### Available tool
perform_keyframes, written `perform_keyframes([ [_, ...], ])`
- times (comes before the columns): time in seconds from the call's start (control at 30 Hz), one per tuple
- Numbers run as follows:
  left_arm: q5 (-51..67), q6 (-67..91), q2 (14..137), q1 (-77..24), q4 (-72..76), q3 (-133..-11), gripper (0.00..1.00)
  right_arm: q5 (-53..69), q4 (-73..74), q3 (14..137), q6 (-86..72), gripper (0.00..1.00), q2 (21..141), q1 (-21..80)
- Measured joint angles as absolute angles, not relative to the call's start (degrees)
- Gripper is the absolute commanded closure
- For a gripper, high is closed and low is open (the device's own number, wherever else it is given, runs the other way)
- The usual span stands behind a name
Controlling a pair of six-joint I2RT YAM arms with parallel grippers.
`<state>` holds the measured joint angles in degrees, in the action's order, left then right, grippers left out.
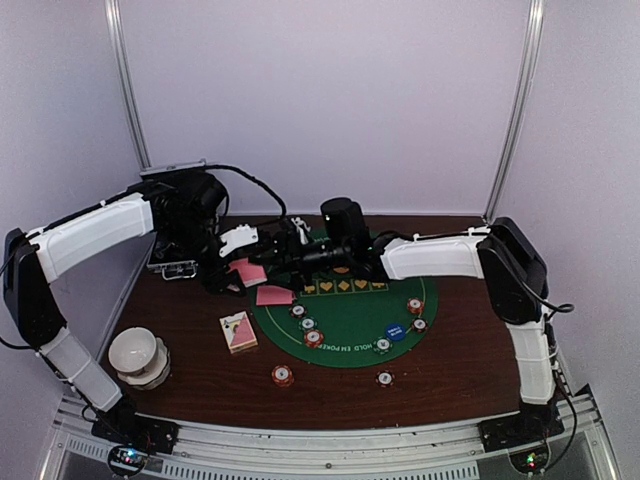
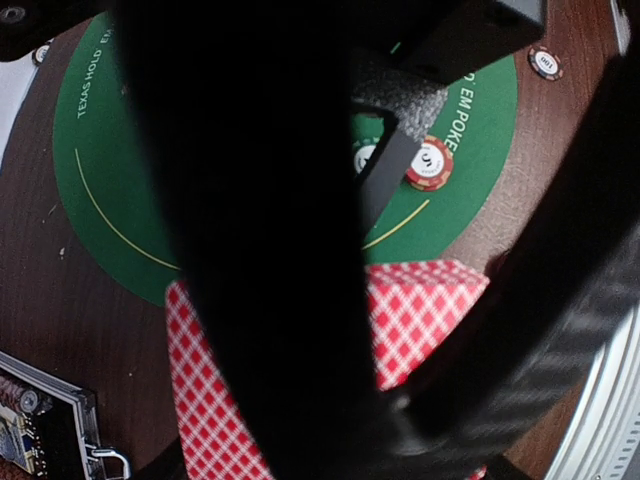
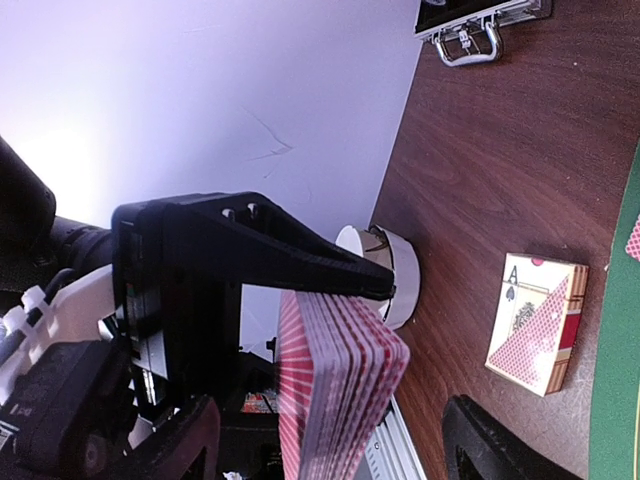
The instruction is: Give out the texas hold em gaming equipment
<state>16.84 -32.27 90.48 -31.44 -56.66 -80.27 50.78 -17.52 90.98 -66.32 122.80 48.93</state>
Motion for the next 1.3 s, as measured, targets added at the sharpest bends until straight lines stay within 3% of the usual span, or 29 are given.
perform_keyframes([
  [0.6, 16.97, -31.97, 90.52, -31.33, -57.14, -80.34, 1.00, 51.90, -15.20, 98.52, -67.24, 0.30, 129.86, 49.67],
  [0.9, 17.06, -31.99, 90.63, -31.33, -57.14, -80.34, 1.00, 52.51, -13.91, 94.59, -64.51, 0.43, 126.26, 48.21],
  [1.3, 16.73, -32.01, 90.63, -31.33, -57.10, -80.31, 1.00, 52.86, -11.73, 91.96, -64.27, 0.49, 122.78, 47.46],
])
